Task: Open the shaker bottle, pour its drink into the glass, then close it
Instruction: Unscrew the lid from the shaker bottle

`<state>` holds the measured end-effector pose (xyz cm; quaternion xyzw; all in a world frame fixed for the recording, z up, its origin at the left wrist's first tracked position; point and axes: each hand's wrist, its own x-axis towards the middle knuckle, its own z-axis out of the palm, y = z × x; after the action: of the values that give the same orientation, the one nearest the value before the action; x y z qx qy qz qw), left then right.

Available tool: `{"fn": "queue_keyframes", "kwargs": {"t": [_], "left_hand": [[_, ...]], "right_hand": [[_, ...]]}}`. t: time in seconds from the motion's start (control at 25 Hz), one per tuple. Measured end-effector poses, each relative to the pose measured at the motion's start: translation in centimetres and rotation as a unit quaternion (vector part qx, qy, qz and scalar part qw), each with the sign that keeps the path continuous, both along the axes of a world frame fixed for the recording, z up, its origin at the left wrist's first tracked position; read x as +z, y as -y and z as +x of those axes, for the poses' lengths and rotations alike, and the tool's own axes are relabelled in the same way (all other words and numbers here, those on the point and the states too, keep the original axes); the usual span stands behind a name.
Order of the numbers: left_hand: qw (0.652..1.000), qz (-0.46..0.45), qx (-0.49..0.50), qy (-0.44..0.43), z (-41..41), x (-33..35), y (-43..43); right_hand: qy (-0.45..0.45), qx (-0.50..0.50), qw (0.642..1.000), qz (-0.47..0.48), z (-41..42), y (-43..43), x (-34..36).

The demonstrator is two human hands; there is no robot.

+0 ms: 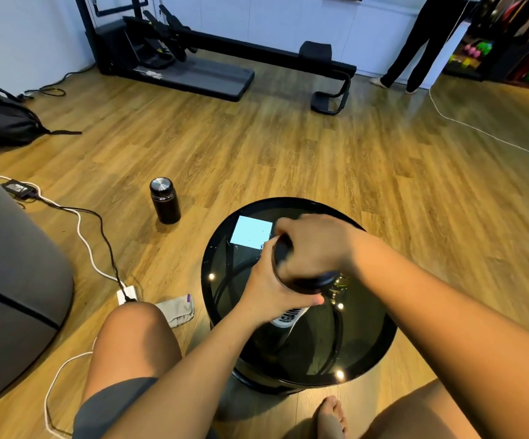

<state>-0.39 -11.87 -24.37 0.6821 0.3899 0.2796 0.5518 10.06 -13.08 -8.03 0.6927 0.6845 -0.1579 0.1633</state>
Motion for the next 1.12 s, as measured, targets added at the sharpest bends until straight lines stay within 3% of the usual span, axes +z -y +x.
{"fn": "queue_keyframes", "kwargs": {"t": [0.08,0.2,0.32,0.36,0.48,0.6,0.72,0.8,0.88,1.12], "left_hand": [[1.0,0.013,-0.014,-0.009,0.1,-0.2,0.1],[1.0,0.008,0.013,-0.005,0.3,-0.2,0.2],[1.0,0.001,0.022,-0.002,0.2,-0.3,0.1],[1.0,-0.004,0.02,-0.002,0.1,-0.4,0.1],[1.0,-0.009,0.013,-0.001,0.1,-0.3,0.1],[1.0,-0.002,-0.003,-0.004,0.1,0.1,0.3],[1.0,-0.01,-0.014,-0.009,0.1,0.4,0.2],[1.0,-0.017,0.005,-0.008,0.2,0.1,0.2],[1.0,-0.019,0.016,-0.004,0.2,0.1,0.3],[1.0,-0.008,0.018,-0.007,0.0,0.6,0.4]], "right_hand": [[-0.025,0.107,0.994,0.001,-0.1,0.6,-0.2],[-0.117,0.037,0.991,0.049,0.3,0.2,0.2],[0.08,-0.103,0.991,0.04,1.2,-0.5,0.5],[0.104,-0.116,0.988,0.01,1.3,-0.5,0.3],[0.019,-0.062,0.997,-0.046,1.0,-0.1,0.2],[-0.003,0.031,0.996,-0.082,1.1,0.5,0.5],[-0.052,0.003,0.999,-0.006,1.6,0.4,1.0],[0.06,-0.069,0.995,0.035,1.7,-0.2,1.1],[0.131,-0.104,0.986,-0.005,1.2,-0.1,0.5],[-0.078,0.015,0.994,-0.074,2.4,0.1,1.8]]}}
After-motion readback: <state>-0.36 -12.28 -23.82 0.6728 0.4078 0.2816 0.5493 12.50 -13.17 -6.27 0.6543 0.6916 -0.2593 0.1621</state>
